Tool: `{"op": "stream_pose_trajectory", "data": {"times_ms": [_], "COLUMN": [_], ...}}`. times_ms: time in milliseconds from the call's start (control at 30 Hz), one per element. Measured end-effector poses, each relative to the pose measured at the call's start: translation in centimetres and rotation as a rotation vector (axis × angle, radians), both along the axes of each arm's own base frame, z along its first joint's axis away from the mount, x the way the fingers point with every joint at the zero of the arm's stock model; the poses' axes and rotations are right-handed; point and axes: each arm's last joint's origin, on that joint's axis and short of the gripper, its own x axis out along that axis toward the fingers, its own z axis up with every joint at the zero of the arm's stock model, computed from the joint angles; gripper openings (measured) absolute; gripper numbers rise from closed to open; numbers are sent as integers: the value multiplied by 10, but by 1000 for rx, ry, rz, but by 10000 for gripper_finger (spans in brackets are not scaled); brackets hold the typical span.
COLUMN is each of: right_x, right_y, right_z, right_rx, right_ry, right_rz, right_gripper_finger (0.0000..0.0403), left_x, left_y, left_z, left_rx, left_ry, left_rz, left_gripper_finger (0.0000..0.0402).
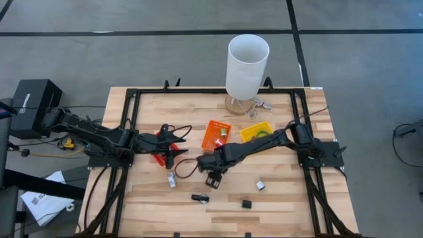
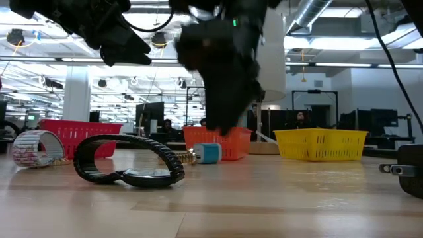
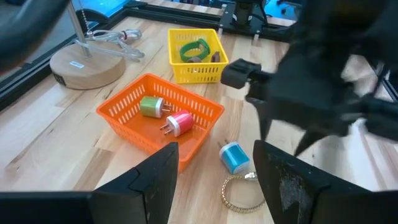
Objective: Pick & Place Office items
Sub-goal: Put the blue charger adapter into the orange bin
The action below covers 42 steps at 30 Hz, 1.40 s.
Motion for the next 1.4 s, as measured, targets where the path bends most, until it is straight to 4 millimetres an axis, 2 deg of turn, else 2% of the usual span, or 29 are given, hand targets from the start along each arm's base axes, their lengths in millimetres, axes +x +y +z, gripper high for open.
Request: {"op": "stream_pose_trajectory", "data": {"times_ms": [133,300,467,700,800,1033,1167,1400], "right_x": [9,8,11,16,16,17,15,17], "right_y": [5,-1,-11,-39,-48,-48,-49,-51], "right_z": [19,18,14,14,8,6,-2,-1], "right_rx": [-105,-196,-253,-250,-226,-191,-180,-159], "right_ry": [-95,-78,-68,-74,-77,-118,-110,-140], "right_rz": [276,565,741,702,727,772,774,786], "right_gripper_finger": [197,198,196,193,192,181,178,178], "left_x": [0,0,0,0,0,0,0,0], "left_y": [0,0,0,0,0,0,0,0], "left_z": [0,0,0,0,0,0,0,0], "left_rx": [0,0,0,0,0,0,0,0], "left_ry": [0,0,0,0,1,1,1,1], "left_rz": [0,0,0,0,0,0,0,0], "left_gripper_finger": [204,204,204,204,204,204,204,204]}}
